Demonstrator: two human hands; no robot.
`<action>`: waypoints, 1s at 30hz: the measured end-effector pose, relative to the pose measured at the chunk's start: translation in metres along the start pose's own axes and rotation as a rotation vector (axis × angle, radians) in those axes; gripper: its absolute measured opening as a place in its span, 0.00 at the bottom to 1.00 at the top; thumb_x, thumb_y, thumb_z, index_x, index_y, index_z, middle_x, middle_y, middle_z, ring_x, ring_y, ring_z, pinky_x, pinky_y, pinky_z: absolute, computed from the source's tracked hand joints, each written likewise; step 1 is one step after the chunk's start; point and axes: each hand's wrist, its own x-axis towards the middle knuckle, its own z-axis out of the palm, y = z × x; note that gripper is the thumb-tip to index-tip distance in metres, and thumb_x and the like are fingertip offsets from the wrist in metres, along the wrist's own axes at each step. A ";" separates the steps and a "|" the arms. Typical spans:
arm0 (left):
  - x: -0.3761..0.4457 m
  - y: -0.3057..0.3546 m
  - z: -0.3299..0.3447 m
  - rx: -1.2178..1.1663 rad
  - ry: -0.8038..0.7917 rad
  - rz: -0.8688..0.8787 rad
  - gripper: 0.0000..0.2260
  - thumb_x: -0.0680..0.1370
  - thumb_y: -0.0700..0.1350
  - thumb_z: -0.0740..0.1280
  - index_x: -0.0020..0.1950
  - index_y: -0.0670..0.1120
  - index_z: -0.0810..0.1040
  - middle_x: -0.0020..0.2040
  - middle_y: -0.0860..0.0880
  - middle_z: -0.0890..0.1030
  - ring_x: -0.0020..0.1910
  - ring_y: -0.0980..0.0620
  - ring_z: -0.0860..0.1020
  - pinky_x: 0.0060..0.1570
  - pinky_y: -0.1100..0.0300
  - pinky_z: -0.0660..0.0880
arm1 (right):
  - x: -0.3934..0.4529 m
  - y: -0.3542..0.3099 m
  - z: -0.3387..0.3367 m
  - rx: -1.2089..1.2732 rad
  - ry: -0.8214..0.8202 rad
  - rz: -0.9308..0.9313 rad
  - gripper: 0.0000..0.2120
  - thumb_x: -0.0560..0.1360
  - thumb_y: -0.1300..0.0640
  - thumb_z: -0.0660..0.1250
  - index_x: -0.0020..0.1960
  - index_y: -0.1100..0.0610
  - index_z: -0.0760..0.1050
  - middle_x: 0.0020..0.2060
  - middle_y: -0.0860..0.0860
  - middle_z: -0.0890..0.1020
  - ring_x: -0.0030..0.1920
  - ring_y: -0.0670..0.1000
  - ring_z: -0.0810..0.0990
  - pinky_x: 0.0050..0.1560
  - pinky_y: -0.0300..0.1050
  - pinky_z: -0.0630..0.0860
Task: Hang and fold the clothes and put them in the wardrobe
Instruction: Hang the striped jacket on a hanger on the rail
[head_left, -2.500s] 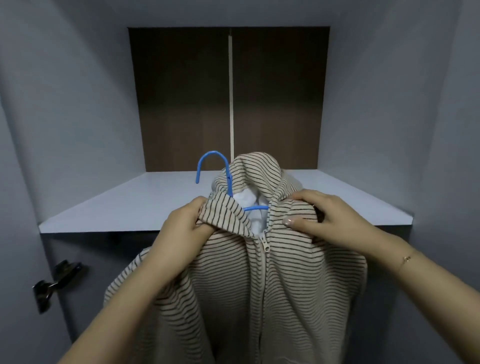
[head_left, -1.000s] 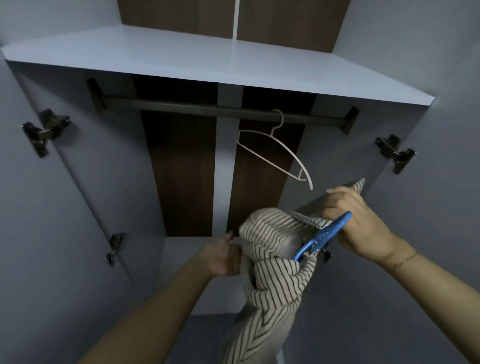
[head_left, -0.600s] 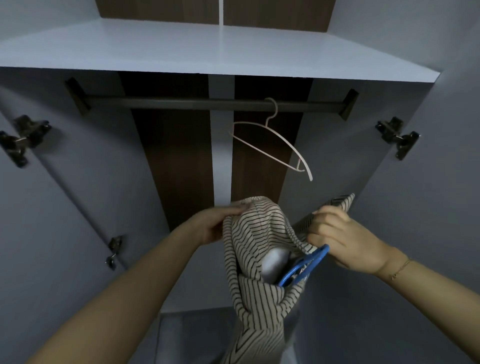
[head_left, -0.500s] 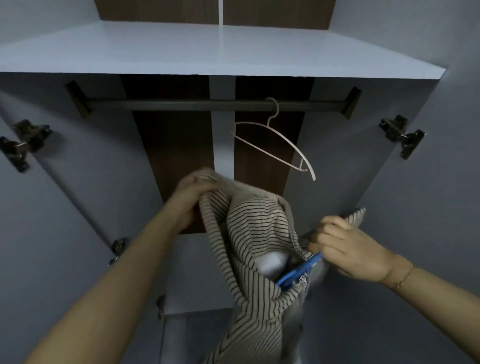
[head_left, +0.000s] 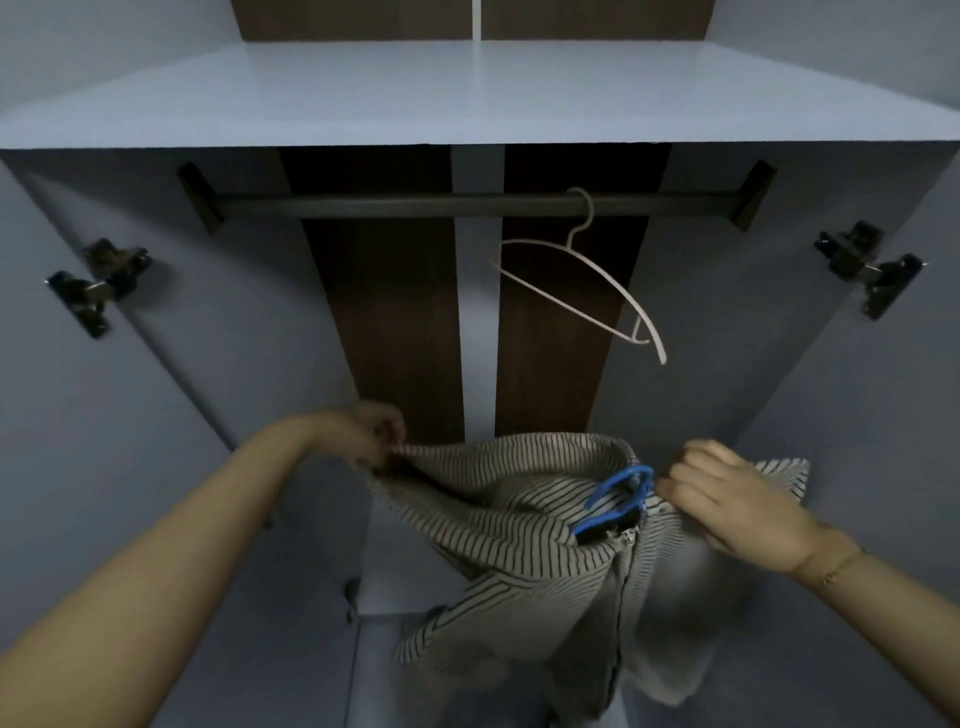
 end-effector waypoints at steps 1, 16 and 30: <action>0.002 -0.001 0.009 0.014 -0.121 -0.093 0.17 0.74 0.36 0.70 0.60 0.48 0.73 0.54 0.49 0.76 0.49 0.53 0.76 0.44 0.65 0.76 | 0.001 -0.002 0.001 0.006 0.012 -0.017 0.14 0.83 0.61 0.45 0.52 0.59 0.69 0.34 0.54 0.77 0.40 0.53 0.67 0.55 0.50 0.69; 0.100 0.117 0.127 -0.223 -0.427 0.320 0.20 0.72 0.48 0.75 0.62 0.48 0.76 0.52 0.56 0.79 0.57 0.51 0.77 0.58 0.57 0.74 | -0.008 -0.010 -0.022 0.049 0.023 -0.026 0.12 0.83 0.64 0.47 0.54 0.60 0.70 0.42 0.56 0.75 0.46 0.55 0.73 0.66 0.58 0.70; 0.074 0.116 0.085 -0.182 -0.183 0.399 0.19 0.79 0.47 0.67 0.70 0.54 0.70 0.68 0.55 0.72 0.68 0.56 0.69 0.58 0.68 0.68 | -0.009 -0.017 -0.016 0.059 0.066 0.152 0.11 0.82 0.62 0.48 0.52 0.60 0.69 0.35 0.56 0.75 0.39 0.54 0.68 0.44 0.47 0.68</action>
